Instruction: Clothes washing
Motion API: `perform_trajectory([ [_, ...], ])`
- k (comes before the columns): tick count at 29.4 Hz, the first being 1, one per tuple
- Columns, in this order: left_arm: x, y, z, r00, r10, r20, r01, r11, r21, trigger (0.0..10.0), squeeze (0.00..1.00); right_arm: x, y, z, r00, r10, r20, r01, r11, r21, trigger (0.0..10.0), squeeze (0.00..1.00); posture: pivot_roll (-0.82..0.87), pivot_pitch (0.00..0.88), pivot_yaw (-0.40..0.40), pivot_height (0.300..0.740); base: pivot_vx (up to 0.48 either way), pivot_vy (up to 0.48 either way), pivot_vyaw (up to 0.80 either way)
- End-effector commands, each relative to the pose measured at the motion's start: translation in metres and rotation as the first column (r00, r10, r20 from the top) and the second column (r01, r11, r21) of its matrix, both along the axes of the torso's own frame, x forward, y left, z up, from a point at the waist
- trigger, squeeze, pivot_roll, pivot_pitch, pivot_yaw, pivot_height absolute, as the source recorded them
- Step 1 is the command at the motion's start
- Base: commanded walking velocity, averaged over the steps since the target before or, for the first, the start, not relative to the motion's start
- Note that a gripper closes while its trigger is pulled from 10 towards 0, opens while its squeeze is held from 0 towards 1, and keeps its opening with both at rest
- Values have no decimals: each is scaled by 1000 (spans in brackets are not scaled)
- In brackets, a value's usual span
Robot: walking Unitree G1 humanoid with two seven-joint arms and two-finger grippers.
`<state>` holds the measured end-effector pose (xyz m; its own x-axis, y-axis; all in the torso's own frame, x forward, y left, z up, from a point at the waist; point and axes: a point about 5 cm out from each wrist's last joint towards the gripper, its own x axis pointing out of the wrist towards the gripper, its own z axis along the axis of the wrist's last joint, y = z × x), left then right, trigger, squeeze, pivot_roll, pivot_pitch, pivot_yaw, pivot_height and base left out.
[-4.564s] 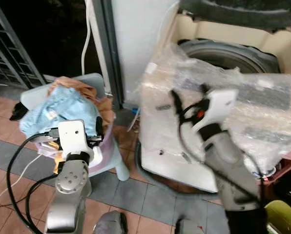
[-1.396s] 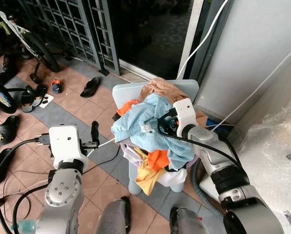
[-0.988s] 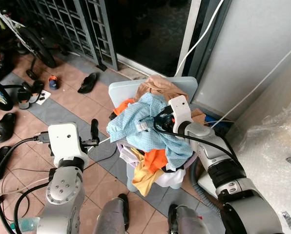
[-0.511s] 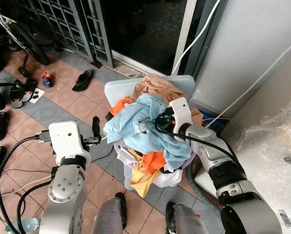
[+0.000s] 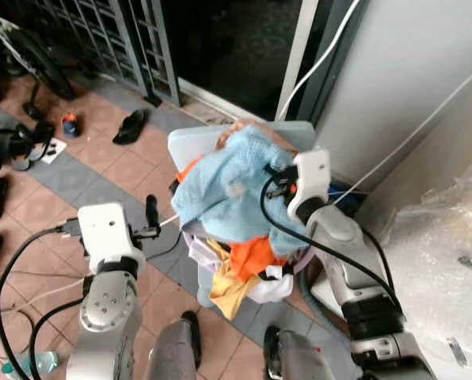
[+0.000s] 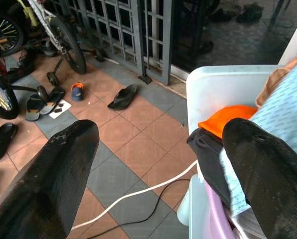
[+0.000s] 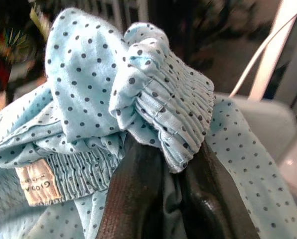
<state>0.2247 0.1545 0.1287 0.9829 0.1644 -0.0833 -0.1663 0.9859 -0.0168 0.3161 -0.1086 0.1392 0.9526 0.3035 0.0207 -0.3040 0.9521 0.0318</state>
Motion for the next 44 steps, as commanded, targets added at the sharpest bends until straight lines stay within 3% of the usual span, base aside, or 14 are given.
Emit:
perform_trajectory([
  [1,0,2,-4,1000,11,-18,-11,1000,6,10000,0,-4,-2,7,998,-37,42,36,999,17,0,0,43,130,46,740,0,0,0],
  [9,15,-6,1,1000,16,7,-16,1000,27,10000,0,-15,-2,32,982,-101,162,84,991,108,0,0,37,122,41,740,0,0,0],
  [10,20,-8,5,999,10,31,-11,1000,29,10000,0,-18,1,37,978,-102,181,83,991,110,3098,0,34,125,39,740,0,0,0],
  [11,23,-9,7,999,11,44,-13,999,36,10000,0,-19,4,40,977,-95,190,76,991,107,4667,0,30,124,39,740,0,0,0],
  [12,25,-9,9,999,12,53,-14,999,41,10000,0,-20,5,42,976,-91,196,72,992,104,4667,0,29,123,36,740,0,0,0],
  [13,26,-9,10,998,14,57,-17,999,45,10000,0,-21,6,43,975,-87,205,69,993,94,10000,0,29,123,36,740,0,0,0],
  [18,30,-8,13,998,29,60,-32,998,57,10000,0,-19,5,41,979,-85,185,73,994,76,10000,0,32,139,38,740,0,0,0],
  [23,22,-6,2,999,50,19,-51,998,36,10000,0,-20,7,38,983,-73,169,62,996,70,10000,0,25,146,41,740,0,0,-725],
  [34,25,-15,7,999,-1,52,1,1000,4,10000,0,-18,6,35,986,-69,151,62,997,54,10000,0,21,145,38,740,0,0,-52],
  [44,24,-17,6,998,-7,56,7,1000,-10,10000,0,-17,7,36,985,-59,161,54,998,37,10000,0,20,142,30,740,0,-400,-405],
])
